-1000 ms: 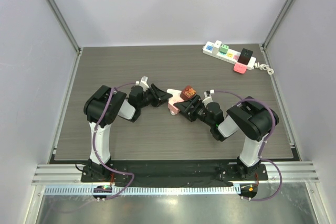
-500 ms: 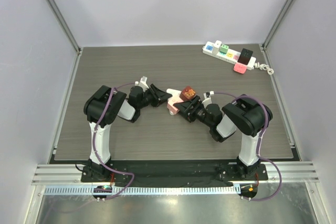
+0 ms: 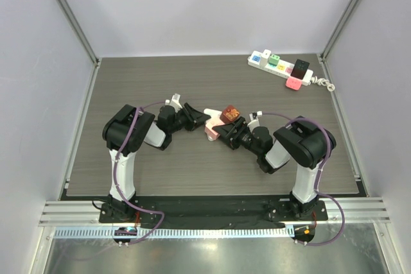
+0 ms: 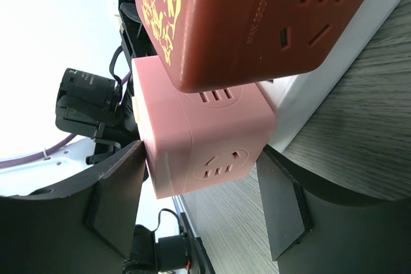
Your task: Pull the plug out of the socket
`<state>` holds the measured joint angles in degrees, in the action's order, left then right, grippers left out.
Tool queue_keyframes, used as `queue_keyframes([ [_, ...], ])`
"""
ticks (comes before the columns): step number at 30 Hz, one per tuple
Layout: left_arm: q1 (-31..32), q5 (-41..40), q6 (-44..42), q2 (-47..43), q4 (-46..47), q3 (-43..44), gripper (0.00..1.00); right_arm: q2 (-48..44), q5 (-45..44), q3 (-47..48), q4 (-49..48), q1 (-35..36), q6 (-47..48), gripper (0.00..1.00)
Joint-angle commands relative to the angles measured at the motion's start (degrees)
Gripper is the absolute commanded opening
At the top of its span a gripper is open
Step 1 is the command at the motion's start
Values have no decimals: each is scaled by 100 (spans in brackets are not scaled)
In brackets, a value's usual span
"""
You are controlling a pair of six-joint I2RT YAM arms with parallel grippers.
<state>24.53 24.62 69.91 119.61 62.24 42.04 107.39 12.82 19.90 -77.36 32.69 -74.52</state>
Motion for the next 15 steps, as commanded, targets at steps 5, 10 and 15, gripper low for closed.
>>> queue_keyframes([
  [5, 16, -159, -162, -157, -71, -108, 0, -465, -34, 14, -1809, 10, 192, 1],
  [10, 16, -160, -162, -158, -80, -108, 0, -482, 28, 49, -1809, 10, 69, 1],
  [15, 16, -177, -162, -166, -71, -117, 0, -702, 28, 75, -1809, 18, 69, 1],
])
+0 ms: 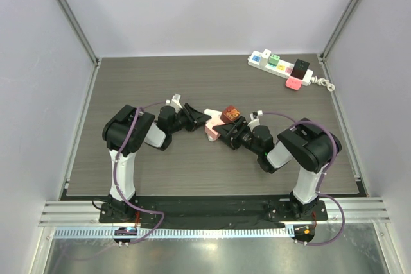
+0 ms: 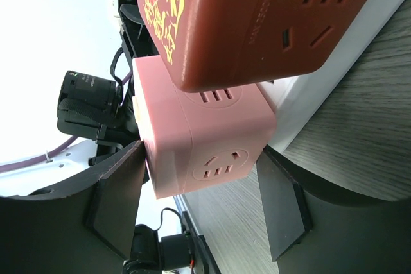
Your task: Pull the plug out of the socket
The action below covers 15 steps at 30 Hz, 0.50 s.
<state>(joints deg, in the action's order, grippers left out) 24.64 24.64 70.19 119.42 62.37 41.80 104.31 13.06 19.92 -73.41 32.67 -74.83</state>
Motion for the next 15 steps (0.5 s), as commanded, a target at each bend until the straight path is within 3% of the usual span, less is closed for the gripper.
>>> queue_keyframes([
  [1, 5, -179, -190, -147, -85, -93, 0, -420, -5, 99, -2204, 21, 100, 1],
  [15, -3, -188, -190, -138, -85, -84, 0, -737, -49, 187, -2204, 12, -93, 1],
])
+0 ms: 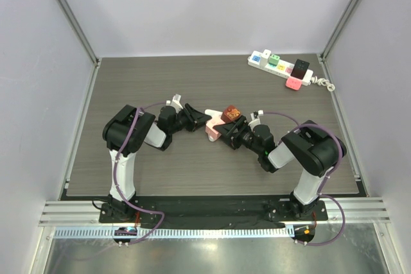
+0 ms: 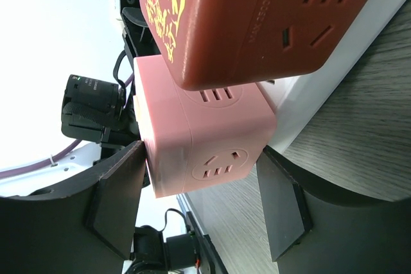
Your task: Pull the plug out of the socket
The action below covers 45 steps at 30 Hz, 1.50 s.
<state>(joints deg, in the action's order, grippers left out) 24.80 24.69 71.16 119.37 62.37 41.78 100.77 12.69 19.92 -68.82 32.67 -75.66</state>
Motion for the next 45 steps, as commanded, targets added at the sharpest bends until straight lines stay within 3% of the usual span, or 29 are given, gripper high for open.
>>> queue_keyframes([
  [1, -19, -184, -286, -133, -85, -91, 0, -374, -21, 214, -2663, -6, -36, 1],
  [10, -28, -184, -295, -151, -76, -100, 0, -348, 101, 275, -2515, -94, -309, 1],
  [15, -28, -192, -330, -186, -76, -109, 0, -733, 190, 170, -749, -41, 349, 2],
  [18, -28, -175, -339, -212, -58, -109, 0, -1032, 146, 126, 111, -15, 813, 22],
  [22, -28, -210, -392, -256, -49, -135, 0, -1769, 6, 634, 2383, 90, 1640, 37],
  [28, -19, -184, -401, -274, -49, -144, 0, -2255, -618, 1285, 4671, 223, 2467, 64],
  [31, -10, -166, -401, -291, -49, -126, 0, -2185, -706, 1462, 5219, 240, 2547, 72],
  [38, -1, -113, -392, -274, -14, -144, 0, -2140, -653, 1339, 5150, 275, 2477, 97],
  [42, 8, -87, -374, -292, 21, -179, 0, -2369, -934, 1505, 5597, 363, 2564, 100],
  [45, -1, -78, -374, -300, 65, -188, 0, -2518, -1654, 1925, 6527, 495, 2329, 100],
])
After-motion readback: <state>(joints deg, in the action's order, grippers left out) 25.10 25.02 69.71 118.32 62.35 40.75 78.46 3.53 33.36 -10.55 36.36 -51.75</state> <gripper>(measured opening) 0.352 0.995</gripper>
